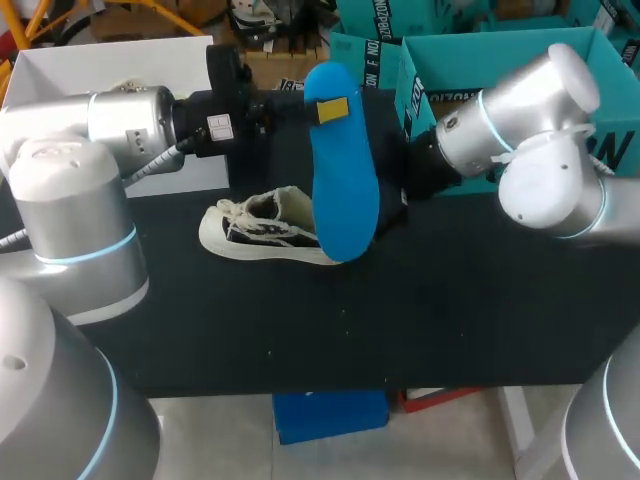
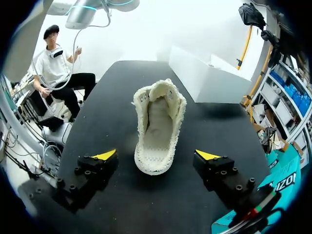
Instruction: Take the shoe out of the shoebox, open the shoe tongue, remove and reinsert the insole, then place the shoe into the shoebox
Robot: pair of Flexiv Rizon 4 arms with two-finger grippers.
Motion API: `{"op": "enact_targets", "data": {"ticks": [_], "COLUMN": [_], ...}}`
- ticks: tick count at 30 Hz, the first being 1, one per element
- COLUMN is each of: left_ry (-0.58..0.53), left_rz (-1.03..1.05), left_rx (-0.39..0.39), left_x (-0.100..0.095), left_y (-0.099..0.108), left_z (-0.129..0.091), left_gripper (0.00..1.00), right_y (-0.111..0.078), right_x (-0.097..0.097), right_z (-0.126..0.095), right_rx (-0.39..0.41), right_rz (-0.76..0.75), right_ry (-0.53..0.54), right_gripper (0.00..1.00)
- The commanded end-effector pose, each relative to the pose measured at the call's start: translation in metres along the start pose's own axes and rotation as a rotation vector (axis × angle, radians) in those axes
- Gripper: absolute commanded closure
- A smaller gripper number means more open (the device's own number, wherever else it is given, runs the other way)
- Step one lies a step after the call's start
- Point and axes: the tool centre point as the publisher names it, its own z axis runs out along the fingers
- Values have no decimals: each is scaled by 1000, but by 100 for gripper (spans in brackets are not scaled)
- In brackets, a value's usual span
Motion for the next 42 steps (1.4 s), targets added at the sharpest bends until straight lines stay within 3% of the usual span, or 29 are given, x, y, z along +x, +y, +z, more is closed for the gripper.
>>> {"op": "enact_targets", "data": {"ticks": [1,22,42], "left_ry": [-7,-7,-7], "left_rz": [-1,-1,-1], "left_rx": [-1,-1,-1], "left_x": [1,1,1], "left_y": [0,0,0], "left_z": [1,1,1], "left_gripper": [100,100,100], "right_y": [10,47,60], "right_x": [-5,-26,-38], "right_z": [-10,-19,-15], "right_rx": [245,507,581], "right_rz": [3,-55,-44], "right_ry": [20,85,78], "right_gripper": [0,0,0]}}
